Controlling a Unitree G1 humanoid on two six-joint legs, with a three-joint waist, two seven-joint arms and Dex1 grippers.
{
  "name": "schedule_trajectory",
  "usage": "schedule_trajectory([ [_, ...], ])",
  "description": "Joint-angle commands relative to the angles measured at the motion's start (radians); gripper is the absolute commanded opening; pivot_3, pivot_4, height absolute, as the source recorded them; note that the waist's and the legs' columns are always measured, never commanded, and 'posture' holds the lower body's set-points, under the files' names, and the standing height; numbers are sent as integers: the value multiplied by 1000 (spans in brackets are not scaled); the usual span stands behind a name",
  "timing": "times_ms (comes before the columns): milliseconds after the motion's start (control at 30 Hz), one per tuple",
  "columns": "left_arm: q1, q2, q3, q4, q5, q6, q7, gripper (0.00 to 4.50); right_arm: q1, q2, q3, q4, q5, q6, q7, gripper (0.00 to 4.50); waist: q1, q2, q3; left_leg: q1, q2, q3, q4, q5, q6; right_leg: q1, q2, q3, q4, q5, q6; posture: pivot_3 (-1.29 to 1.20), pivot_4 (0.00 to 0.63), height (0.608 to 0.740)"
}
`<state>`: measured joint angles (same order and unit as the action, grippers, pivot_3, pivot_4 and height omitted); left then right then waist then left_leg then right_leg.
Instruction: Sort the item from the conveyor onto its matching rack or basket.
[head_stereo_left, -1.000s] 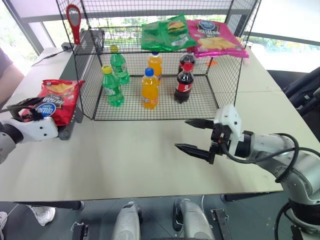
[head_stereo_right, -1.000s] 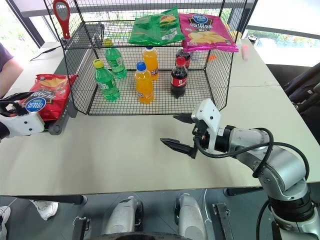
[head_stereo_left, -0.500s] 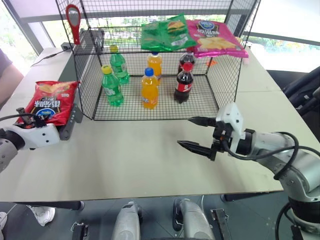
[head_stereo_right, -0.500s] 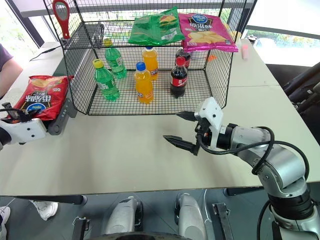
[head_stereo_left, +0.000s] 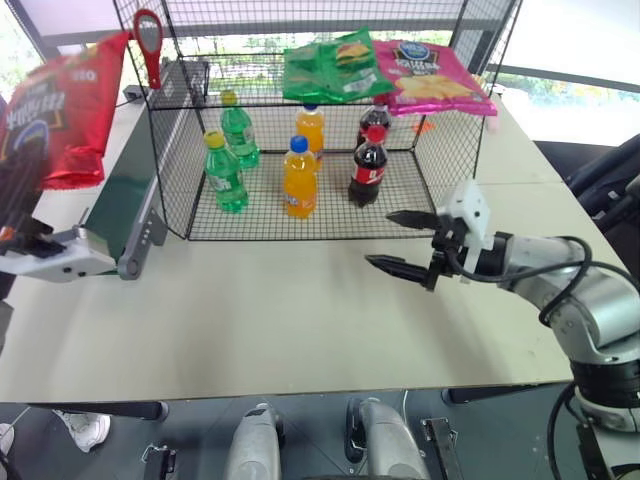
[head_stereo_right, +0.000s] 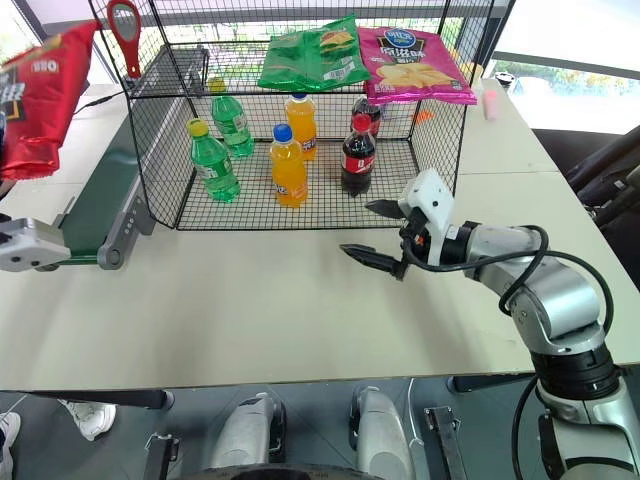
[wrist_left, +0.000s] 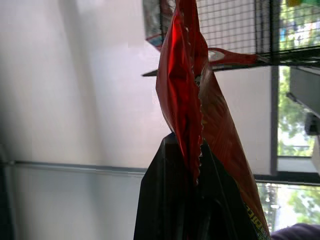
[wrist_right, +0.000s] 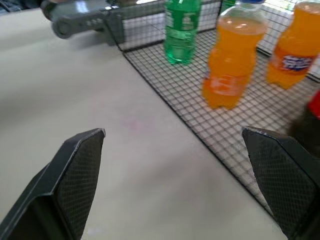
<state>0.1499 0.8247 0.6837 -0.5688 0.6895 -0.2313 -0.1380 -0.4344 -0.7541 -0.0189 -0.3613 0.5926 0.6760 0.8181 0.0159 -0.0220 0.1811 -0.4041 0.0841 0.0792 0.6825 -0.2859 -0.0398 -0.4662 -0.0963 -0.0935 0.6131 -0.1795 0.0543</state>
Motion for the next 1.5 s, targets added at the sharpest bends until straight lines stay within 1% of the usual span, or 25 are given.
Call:
schedule_trajectory([
  [33,-75,10,-28,-83,33,32,-25,27,-19,-9,-29,0,-6,-23,16,4500,0,0,0,1,0,0,0,0,0,1,0,0,0,0,0,0,150,740],
  [100,-156,9,-131,-86,40,49,-52,27,-23,-8,-30,2,-12,-28,15,4500,-1,0,0,3,0,0,0,0,0,3,0,0,0,0,0,0,150,740],
  [133,-186,8,-163,-83,44,51,-58,27,-25,-6,-30,1,-15,-28,12,4500,-1,0,0,4,0,0,0,0,0,4,0,0,0,0,0,0,150,740],
  [233,-332,23,-304,-3,80,55,-78,27,-10,-11,-65,-29,-5,-13,-9,4500,-2,0,0,5,0,0,0,0,0,4,0,0,0,0,0,0,150,740],
  [267,-397,26,-359,48,93,54,-79,27,0,-16,-92,-46,9,-1,-19,4500,1,0,0,5,0,0,0,0,0,5,0,0,0,0,0,0,150,740],
  [400,-597,18,-510,241,128,39,-57,27,21,-30,-192,-116,68,53,-66,4500,-1,0,0,4,0,0,0,0,0,5,1,0,0,2,4,0,150,740],
  [533,-808,-8,-653,446,196,10,21,27,45,-46,-286,-209,136,123,-128,4500,-2,0,0,4,0,0,0,0,0,4,1,0,0,3,4,0,150,740],
  [633,-902,-13,-729,573,227,8,38,27,61,-53,-334,-264,187,165,-172,4500,-3,0,0,4,0,0,0,0,0,4,1,0,0,3,4,0,150,740],
  [733,-1018,-37,-826,762,269,33,19,27,62,-54,-407,-323,288,212,-233,4500,-2,0,0,4,0,0,0,0,0,4,1,0,0,3,5,0,150,740],
  [833,-1099,-47,-896,890,293,70,13,27,68,-64,-438,-352,342,233,-278,4500,-1,0,0,4,-1,-1,0,0,0,5,1,0,1,3,4,0,150,740],
  [933,-1162,-58,-949,963,314,112,48,27,95,-77,-453,-366,363,237,-303,4500,-2,-1,0,4,-1,-1,0,0,0,4,1,0,0,2,5,0,150,740],
  [1033,-1205,-67,-1005,1036,315,126,54,27,112,-83,-456,-368,377,230,-319,4500,-3,-1,0,3,-1,-1,0,0,1,4,1,0,0,2,5,0,150,740],
  [1233,-1299,-131,-1091,1220,285,123,106,27,128,-96,-438,-356,372,210,-328,4500,0,-1,0,3,-1,-1,1,0,1,4,1,0,0,2,5,0,150,740],
  [1333,-1309,-140,-1104,1243,262,121,115,815,134,-101,-437,-355,375,206,-328,4500,-1,-1,0,3,-1,-2,1,0,1,4,1,0,0,2,5,0,150,740],
  [1500,-1291,-115,-1099,1187,244,126,113,3096,137,-103,-424,-354,375,206,-330,4500,-2,-1,0,4,-1,-1,1,0,1,5,1,0,1,2,5,0,150,740],
])
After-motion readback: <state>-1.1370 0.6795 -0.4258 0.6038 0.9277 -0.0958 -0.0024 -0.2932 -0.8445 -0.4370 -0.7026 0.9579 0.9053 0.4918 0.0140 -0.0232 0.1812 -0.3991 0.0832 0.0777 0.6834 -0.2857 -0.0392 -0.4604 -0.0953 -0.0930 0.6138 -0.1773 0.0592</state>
